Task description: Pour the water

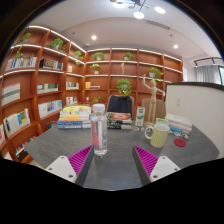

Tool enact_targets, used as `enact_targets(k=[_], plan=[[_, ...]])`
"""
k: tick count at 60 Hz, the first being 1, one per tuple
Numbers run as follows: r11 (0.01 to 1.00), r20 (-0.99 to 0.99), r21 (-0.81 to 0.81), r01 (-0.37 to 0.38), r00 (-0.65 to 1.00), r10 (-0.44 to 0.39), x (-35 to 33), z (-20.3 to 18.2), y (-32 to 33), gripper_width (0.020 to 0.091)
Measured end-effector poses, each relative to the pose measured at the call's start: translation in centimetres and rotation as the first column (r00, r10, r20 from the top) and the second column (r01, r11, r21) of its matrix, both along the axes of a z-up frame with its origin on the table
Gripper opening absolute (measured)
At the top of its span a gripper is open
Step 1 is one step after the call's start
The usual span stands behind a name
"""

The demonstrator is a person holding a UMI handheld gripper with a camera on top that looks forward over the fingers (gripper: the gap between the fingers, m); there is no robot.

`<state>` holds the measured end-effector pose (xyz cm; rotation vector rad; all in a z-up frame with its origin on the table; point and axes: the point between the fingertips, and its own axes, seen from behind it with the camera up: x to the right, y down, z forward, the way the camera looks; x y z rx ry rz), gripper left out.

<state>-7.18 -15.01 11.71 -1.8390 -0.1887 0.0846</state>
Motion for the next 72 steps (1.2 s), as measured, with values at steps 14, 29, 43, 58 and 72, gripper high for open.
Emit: enact_targets(k=[14, 29, 43, 58, 72], plan=[[0.997, -0.061, 0.028, -0.069, 0.996, 0.070, -7.1, -3.2, 6.4, 0.0817], [0.996, -0.060, 0.086, -0.015, 0.998, 0.020, -8.9, -3.1, 12.9, 0.0763], [0.993, -0.058, 0.118, -0.001, 0.998, 0.007, -9.0, -2.8, 15.3, 0.0499], [0.996, -0.068, 0.087, -0.016, 0.997, 0.022, -9.0, -2.8, 15.5, 0.0349], [0.996, -0.140, 0.072, 0.051, 0.989, -0.041, -6.1, -1.8, 16.5, 0.0350]])
